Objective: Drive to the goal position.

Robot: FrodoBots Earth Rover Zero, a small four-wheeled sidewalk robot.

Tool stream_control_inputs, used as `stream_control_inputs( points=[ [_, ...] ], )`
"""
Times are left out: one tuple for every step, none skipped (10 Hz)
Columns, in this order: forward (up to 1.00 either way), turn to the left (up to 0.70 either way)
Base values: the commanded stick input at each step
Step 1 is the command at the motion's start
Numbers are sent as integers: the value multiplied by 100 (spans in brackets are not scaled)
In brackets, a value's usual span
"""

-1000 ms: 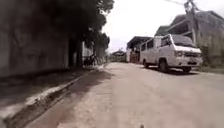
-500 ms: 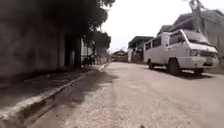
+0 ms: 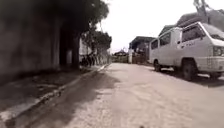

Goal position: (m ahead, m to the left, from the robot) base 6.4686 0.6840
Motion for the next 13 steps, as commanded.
stream_control_inputs(
  points=[
    [100, 0],
    [100, 0],
    [100, 0],
    [100, 0],
    [100, 0],
    [100, 0],
    [100, 0],
    [100, 0],
    [100, 0],
    [100, 0],
    [100, 0],
    [100, 0],
    [100, 0]
  ],
)
